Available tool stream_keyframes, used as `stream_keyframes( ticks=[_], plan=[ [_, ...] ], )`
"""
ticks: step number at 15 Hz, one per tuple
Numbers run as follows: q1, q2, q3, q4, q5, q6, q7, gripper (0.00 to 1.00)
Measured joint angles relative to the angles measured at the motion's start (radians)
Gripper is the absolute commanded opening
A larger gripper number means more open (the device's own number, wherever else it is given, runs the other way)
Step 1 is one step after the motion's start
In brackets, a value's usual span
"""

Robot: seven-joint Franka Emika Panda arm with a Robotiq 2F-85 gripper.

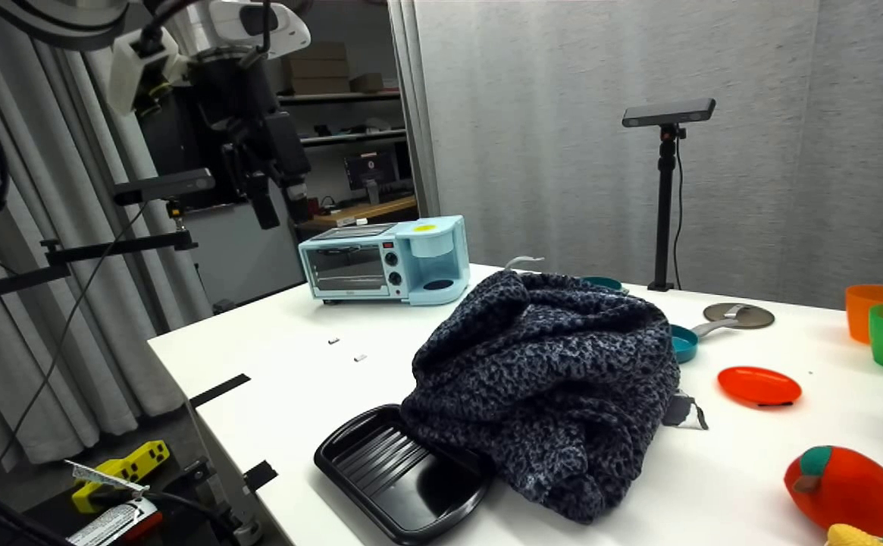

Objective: Unfold the the grey cloth on the table

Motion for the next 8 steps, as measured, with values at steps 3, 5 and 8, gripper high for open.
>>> stream_keyframes(
  ticks=[3,5,8],
  plan=[
    [-0.045,0.07,-0.012,0.0,-0.044,0.085,0.007,1.0],
    [-0.068,0.125,-0.023,0.0,-0.06,0.158,0.013,1.0],
    [-0.087,0.213,-0.049,0.002,-0.062,0.293,0.023,1.0]
  ],
)
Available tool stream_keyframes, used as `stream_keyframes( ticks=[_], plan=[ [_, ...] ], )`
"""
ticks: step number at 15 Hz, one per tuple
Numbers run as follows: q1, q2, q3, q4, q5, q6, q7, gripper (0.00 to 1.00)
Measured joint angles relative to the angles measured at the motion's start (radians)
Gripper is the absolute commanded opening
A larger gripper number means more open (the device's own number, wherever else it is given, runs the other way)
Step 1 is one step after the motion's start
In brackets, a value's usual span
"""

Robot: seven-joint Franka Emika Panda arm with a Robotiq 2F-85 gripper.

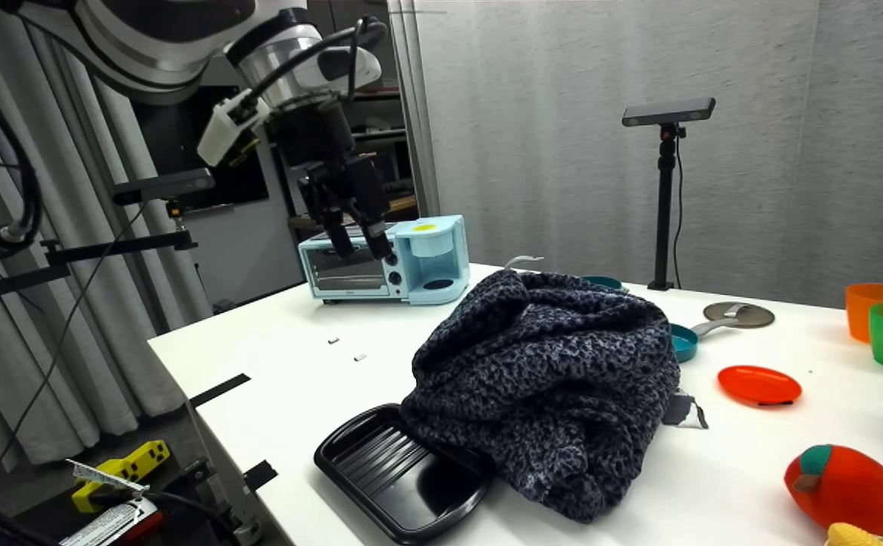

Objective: Unfold the the grey cloth on the table

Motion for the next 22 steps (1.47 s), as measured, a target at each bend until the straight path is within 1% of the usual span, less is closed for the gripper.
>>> stream_keyframes(
  ticks=[4,7,14,17,22],
  plan=[
    [-0.014,0.116,-0.04,0.02,0.001,0.151,0.012,1.0],
    [-0.017,0.188,-0.064,0.04,0.012,0.207,0.015,1.0],
    [-0.017,0.325,-0.08,0.076,0.086,0.25,0.014,1.0],
    [-0.017,0.382,-0.084,0.106,0.101,0.252,0.014,1.0],
    [-0.017,0.467,-0.11,0.177,0.103,0.252,0.008,1.0]
  ],
)
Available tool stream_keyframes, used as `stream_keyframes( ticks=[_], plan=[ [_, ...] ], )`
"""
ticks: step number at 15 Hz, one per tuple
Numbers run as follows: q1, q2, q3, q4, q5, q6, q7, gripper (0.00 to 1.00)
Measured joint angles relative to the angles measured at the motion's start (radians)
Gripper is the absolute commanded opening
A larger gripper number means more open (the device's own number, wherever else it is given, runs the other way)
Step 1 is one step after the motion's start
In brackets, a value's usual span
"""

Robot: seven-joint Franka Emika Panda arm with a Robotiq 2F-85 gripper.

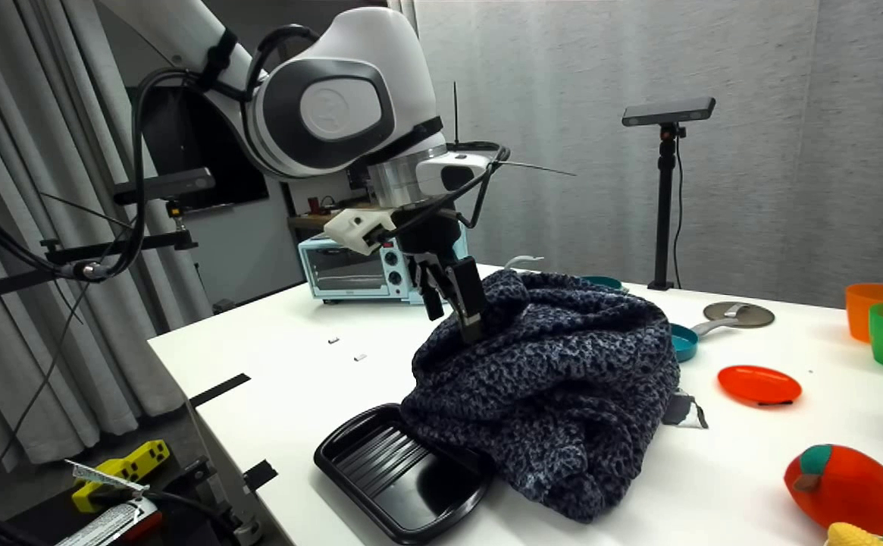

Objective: Unfold the the grey cloth on the table

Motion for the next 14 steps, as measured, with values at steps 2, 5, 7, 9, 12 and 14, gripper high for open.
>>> stream_keyframes(
  ticks=[2,5,7,9,12,14],
  plan=[
    [0.0,0.029,-0.008,0.029,0.002,0.0,-0.009,0.89],
    [0.0,0.068,-0.01,0.069,0.018,0.0,-0.038,0.56],
    [0.0,0.09,-0.008,0.092,0.053,0.0,-0.073,0.42],
    [0.0,0.105,-0.003,0.108,0.08,0.0,-0.097,0.27],
    [0.0,0.11,0.004,0.119,0.1,0.0,-0.11,0.05],
    [0.003,0.104,0.005,0.124,0.097,-0.001,-0.11,0.0]
  ],
)
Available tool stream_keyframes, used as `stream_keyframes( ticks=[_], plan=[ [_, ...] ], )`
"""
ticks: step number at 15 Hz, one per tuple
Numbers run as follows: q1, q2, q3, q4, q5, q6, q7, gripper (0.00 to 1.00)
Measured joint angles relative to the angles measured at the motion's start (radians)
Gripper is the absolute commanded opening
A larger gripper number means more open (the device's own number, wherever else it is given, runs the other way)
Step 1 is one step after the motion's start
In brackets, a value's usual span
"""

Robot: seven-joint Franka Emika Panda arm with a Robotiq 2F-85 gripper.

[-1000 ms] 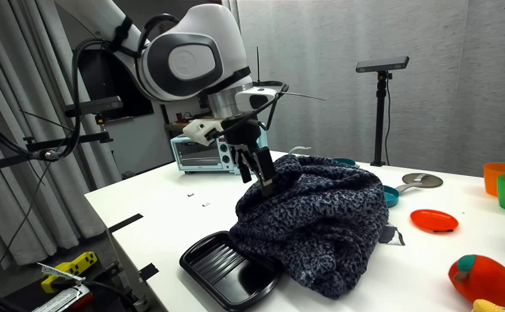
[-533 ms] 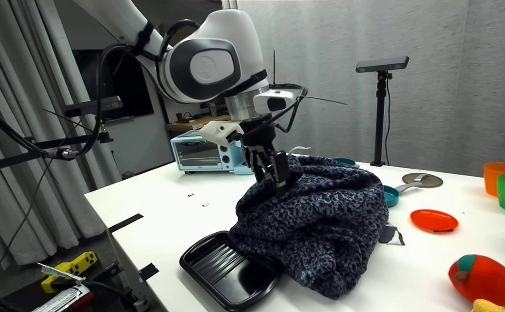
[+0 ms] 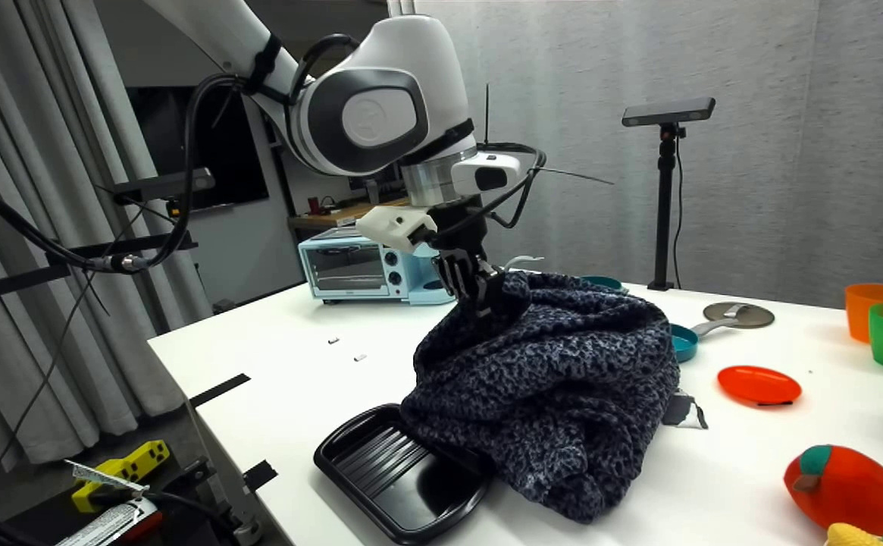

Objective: Unfold the the grey cloth on the table

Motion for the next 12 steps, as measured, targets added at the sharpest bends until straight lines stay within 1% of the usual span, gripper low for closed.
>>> stream_keyframes(
  ticks=[3,5,9,12],
  plan=[
    [0.013,-0.035,0.006,0.01,-0.014,-0.009,0.0,0.01],
    [0.035,-0.074,0.024,0.022,-0.037,-0.028,0.001,0.01],
    [0.106,-0.13,0.1,0.069,-0.053,-0.064,-0.002,0.01],
    [0.166,-0.125,0.163,0.096,-0.046,-0.07,-0.024,0.01]
  ],
)
